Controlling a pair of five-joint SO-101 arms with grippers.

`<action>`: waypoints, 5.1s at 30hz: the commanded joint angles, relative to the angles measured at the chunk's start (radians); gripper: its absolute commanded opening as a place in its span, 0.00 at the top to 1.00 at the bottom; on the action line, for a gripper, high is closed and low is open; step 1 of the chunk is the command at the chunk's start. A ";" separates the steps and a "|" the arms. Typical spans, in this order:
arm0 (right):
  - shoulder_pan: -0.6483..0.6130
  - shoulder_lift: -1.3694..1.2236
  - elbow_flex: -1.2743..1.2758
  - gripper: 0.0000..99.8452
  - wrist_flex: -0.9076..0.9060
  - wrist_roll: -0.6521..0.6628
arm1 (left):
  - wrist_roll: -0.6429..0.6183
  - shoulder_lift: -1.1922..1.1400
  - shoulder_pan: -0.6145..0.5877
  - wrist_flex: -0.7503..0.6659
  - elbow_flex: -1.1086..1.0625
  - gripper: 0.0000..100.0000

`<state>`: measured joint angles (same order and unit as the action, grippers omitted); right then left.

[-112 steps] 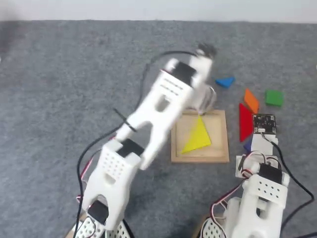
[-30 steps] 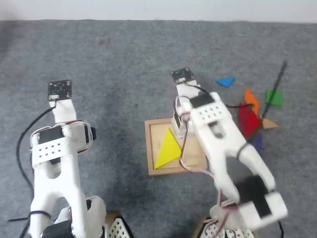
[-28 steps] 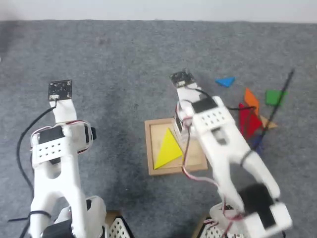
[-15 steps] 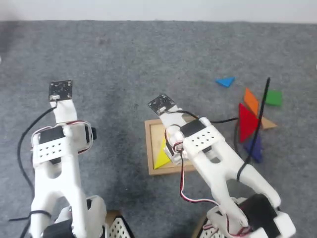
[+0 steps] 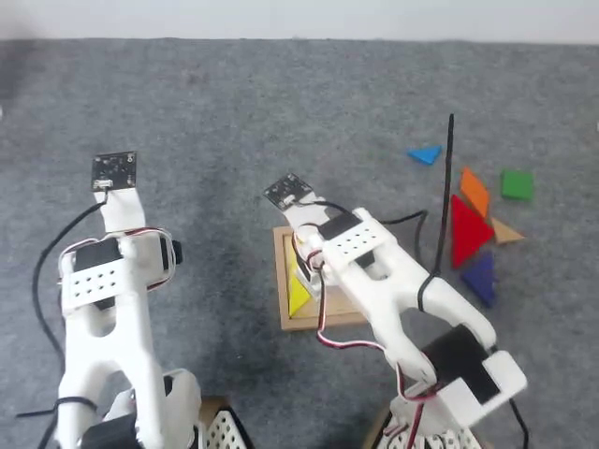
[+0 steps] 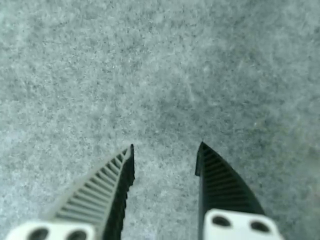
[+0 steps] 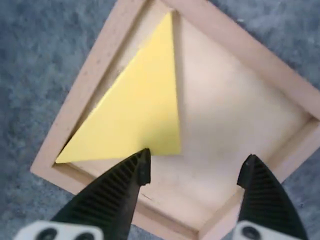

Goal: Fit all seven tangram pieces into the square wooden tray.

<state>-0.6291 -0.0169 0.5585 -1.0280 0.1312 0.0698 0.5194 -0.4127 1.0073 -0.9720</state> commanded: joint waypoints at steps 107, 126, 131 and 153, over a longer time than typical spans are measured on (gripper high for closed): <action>0.725 -0.409 -0.523 0.64 -0.122 0.071 | -0.003 0.031 0.015 -0.084 -0.050 0.80; 0.782 -0.527 -0.654 0.89 -0.182 0.025 | -0.002 0.031 0.015 -0.084 -0.051 0.80; 0.788 -0.522 -0.655 0.94 -0.182 0.023 | -0.002 0.031 0.015 -0.084 -0.051 0.80; 0.630 -0.283 -0.620 0.99 -0.377 -0.014 | -0.002 0.029 0.015 -0.114 -0.067 0.80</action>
<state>0.0491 -0.3744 -0.0552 -1.3871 0.1327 0.0713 0.5194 -0.4035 0.9137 -1.0365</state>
